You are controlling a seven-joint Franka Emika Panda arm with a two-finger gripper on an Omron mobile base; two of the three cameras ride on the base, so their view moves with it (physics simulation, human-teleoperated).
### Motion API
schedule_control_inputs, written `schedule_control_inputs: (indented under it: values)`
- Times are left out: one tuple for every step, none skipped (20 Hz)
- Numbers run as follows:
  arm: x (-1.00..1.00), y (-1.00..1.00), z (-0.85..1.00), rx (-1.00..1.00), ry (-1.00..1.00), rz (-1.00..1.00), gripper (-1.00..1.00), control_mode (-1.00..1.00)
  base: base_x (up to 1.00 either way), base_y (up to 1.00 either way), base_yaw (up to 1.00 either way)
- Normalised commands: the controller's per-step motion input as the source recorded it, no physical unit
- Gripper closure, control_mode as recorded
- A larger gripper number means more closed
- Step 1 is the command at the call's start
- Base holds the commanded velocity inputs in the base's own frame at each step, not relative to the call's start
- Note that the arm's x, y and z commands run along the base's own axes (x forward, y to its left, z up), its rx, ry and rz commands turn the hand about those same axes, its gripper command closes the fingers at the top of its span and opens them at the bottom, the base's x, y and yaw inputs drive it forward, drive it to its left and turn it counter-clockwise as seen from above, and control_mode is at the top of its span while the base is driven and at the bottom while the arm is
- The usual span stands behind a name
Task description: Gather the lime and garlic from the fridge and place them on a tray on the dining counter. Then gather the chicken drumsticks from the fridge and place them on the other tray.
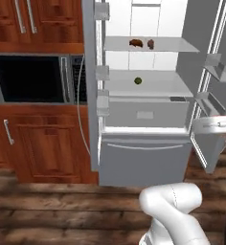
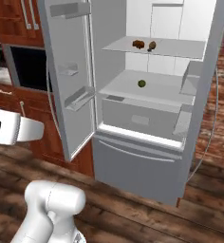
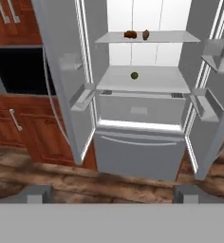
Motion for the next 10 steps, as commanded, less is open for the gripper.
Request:
schedule_control_inputs:
  values:
    - [0.00, 0.00, 0.00, 0.00, 0.00, 0.00, -1.00, 1.00, 0.64, 0.71, -0.28]
    - [0.00, 0.00, 0.00, 0.00, 0.00, 0.00, -1.00, 1.00, 0.76, 0.38, -0.31]
    - [0.00, 0.00, 0.00, 0.00, 0.00, 0.00, -1.00, 1.00, 0.76, -0.05, -0.33]
    - [0.00, 0.00, 0.00, 0.00, 0.00, 0.00, -1.00, 1.00, 0.61, -0.16, -0.30]
    - [0.00, 0.00, 0.00, 0.00, 0.00, 0.00, -1.00, 1.00, 0.49, -0.49, -0.28]
    - [0.00, 0.00, 0.00, 0.00, 0.00, 0.00, -1.00, 1.00, 0.44, -0.77, -0.28]
    - [0.00, 0.00, 0.00, 0.00, 0.00, 0.00, -1.00, 1.00, 0.38, -0.91, -0.27]
    - [0.00, 0.00, 0.00, 0.00, 0.00, 0.00, -1.00, 1.00, 0.36, -0.94, -0.26]
    - [0.00, 0.00, 0.00, 0.00, 0.00, 0.00, -1.00, 1.00, 0.38, -0.88, -0.25]
    - [0.00, 0.00, 0.00, 0.00, 0.00, 0.00, -1.00, 1.00, 0.39, -0.60, -0.20]
